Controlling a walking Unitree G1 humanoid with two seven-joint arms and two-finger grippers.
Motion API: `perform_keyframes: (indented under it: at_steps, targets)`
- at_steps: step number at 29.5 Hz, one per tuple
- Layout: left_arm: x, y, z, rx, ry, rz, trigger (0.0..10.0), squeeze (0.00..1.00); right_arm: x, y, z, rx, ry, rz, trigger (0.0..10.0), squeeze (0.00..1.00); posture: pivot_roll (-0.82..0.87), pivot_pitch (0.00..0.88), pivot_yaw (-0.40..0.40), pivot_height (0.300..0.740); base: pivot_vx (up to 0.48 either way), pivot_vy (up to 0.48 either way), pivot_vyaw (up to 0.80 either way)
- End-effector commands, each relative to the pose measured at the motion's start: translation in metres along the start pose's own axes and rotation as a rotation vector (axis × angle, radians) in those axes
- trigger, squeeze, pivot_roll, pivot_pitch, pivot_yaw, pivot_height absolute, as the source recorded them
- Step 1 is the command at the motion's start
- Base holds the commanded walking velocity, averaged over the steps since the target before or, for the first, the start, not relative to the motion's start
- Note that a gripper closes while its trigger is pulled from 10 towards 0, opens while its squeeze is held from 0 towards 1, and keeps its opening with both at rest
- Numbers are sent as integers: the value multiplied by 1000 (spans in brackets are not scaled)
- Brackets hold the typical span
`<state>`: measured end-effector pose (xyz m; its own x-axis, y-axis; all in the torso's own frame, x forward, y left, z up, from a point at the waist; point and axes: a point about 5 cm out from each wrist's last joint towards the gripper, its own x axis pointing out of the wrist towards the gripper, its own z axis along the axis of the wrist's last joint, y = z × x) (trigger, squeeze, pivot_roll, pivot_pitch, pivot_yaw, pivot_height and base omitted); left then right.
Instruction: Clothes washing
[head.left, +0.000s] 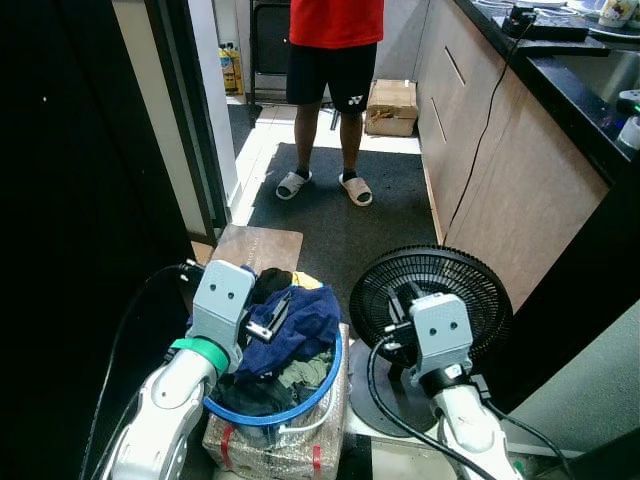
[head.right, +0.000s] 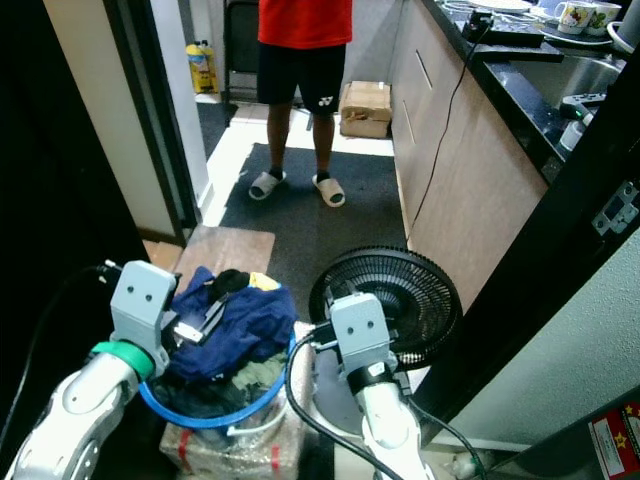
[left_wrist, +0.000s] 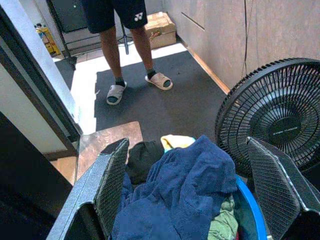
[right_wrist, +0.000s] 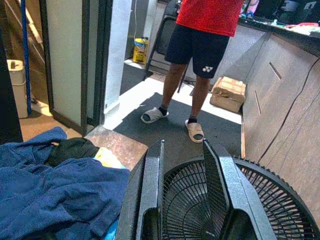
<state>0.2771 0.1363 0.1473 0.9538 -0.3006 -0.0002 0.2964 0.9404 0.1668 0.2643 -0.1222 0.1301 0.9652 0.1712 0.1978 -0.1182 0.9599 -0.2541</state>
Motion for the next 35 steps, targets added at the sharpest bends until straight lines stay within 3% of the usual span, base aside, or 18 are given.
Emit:
perform_keyframes:
  at_steps: [1,24,35]
  targets:
    - [0,1,-2,6,4,8,10000,0,0,3,-2,4,8,10,10000,0,53,0,48,740,-285,0,0]
    - [0,1,-2,10,7,11,10000,0,-1,6,-5,-14,21,25,10000,0,56,0,50,740,-277,0,0]
    - [0,1,-2,2,8,22,10000,0,-1,7,-6,-9,22,35,10000,0,58,0,50,740,0,0,0]
